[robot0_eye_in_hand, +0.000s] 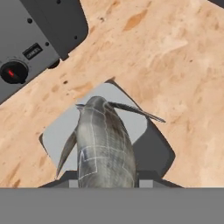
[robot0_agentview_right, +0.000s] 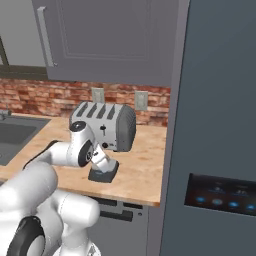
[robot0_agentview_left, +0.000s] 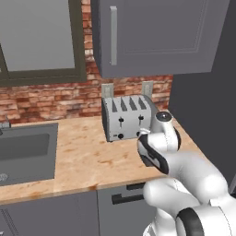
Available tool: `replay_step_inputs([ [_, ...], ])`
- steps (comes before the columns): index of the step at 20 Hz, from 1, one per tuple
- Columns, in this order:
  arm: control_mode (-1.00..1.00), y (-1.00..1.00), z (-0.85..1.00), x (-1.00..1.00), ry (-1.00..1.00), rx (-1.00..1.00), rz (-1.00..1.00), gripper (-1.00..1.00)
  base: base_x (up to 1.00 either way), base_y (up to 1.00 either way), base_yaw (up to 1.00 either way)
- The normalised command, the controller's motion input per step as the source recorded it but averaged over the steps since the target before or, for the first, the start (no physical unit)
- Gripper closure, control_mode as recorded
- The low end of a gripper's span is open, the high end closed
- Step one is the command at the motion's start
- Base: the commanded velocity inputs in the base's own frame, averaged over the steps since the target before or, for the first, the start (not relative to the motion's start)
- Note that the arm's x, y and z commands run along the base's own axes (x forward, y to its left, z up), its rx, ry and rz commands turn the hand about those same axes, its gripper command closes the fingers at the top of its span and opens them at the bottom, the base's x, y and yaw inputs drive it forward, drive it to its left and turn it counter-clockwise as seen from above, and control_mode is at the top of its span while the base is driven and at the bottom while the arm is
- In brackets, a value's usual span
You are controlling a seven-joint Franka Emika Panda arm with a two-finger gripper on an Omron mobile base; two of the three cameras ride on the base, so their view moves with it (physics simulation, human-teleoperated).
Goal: Take the fish from the fridge and place it on the digital scale on the counter by the fridge. Wait a few seconds for a reading, then move it to the plate on the dining counter.
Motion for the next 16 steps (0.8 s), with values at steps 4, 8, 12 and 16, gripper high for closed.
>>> replay_step_inputs([
  [4,-1.00,0.00,-0.25,0.34,0.00,0.00,0.00,1.00,0.00,0.00,0.00],
  [8,-1.00,0.00,-0.25,0.27,0.00,0.00,0.00,1.00,0.00,0.00,0.00],
  [12,-1.00,0.00,-0.30,0.11,0.00,0.00,0.00,1.00,0.00,0.00,0.00],
  [16,-1.00,0.00,-0.39,0.00,0.00,0.00,0.00,1.00,0.00,0.00,0.00],
])
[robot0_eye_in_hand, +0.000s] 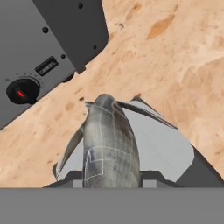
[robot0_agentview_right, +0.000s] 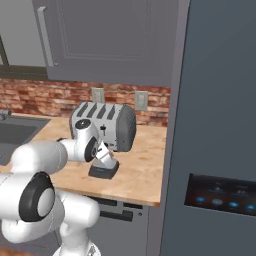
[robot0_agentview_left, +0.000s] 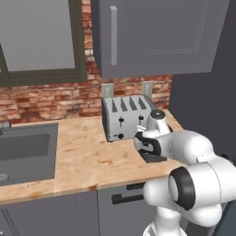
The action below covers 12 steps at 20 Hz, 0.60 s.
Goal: Take the fish from the fridge and place it on the digital scale on the counter by the fridge. Wait a few seconds for a reading, then move it to the plate on the dining counter.
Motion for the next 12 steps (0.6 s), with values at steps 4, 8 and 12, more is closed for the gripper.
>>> replay_step_inputs([
  [4,-1.00,0.00,-0.41,-0.08,0.00,0.00,0.00,1.00,0.00,0.00,0.00],
  [8,-1.00,0.00,-0.37,-0.29,0.00,0.00,0.00,-1.00,0.00,0.00,0.00],
  [12,-1.00,-0.04,-0.24,-0.59,0.00,0.00,0.00,-1.00,0.00,0.00,0.00],
])
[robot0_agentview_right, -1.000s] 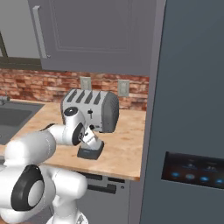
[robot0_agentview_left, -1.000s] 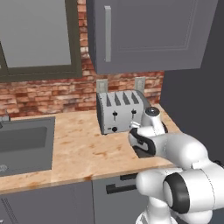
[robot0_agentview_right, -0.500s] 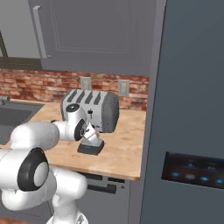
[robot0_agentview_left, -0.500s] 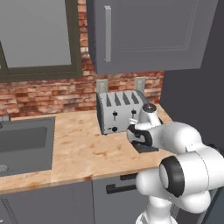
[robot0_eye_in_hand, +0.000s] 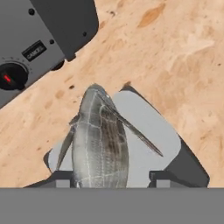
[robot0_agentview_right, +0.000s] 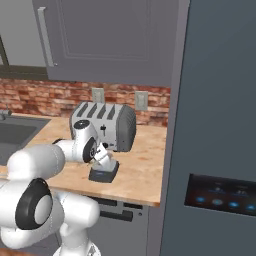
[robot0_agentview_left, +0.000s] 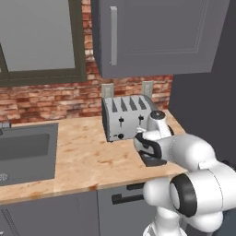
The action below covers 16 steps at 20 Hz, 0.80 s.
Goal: Take the fish from the fridge and place it on the digital scale on the counter by the fridge. Wait a few seconds for a reading, then move it to the plate on the dining counter.
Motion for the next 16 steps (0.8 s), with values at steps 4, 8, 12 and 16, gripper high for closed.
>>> replay_step_inputs([
  [4,-1.00,-0.15,-0.12,-0.73,-0.03,0.00,0.00,-1.00,0.00,0.00,0.00],
  [8,-1.00,-0.16,-0.01,-0.54,-0.03,0.00,0.00,-1.00,0.00,0.00,0.00],
  [12,-1.00,-0.07,0.01,-0.27,-0.02,0.00,0.00,-1.00,0.00,0.00,0.00],
  [16,-1.00,0.00,0.37,-0.01,-0.08,0.00,0.00,-1.00,0.00,0.00,0.00],
])
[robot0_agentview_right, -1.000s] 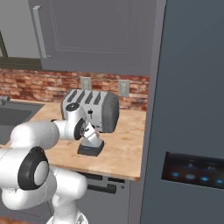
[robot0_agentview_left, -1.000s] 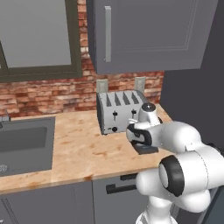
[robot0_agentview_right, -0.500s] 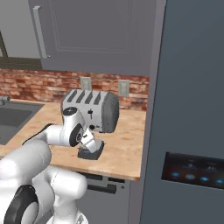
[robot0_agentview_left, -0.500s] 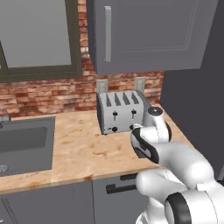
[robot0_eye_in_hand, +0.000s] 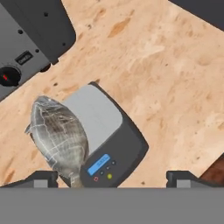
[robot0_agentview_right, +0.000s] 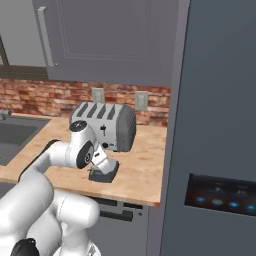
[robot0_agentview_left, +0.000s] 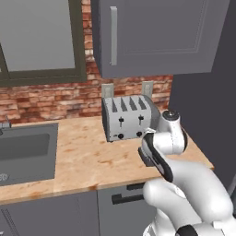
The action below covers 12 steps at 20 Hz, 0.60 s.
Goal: Take the fish from the fridge and place it on the digital scale on the counter by the fridge. Wait a few seconds for a reading, then move it to the plate on the dining counter.
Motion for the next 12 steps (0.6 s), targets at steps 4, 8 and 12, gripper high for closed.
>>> replay_step_inputs([
  [4,-1.00,0.01,0.60,-0.06,-0.13,0.00,0.00,-1.00,0.00,0.00,0.00],
  [8,-1.00,0.13,0.59,-0.30,-0.13,0.00,0.02,-1.00,0.00,0.00,0.00],
  [12,-1.00,0.28,0.42,-0.46,-0.08,0.00,0.04,-1.00,0.00,0.00,0.00],
])
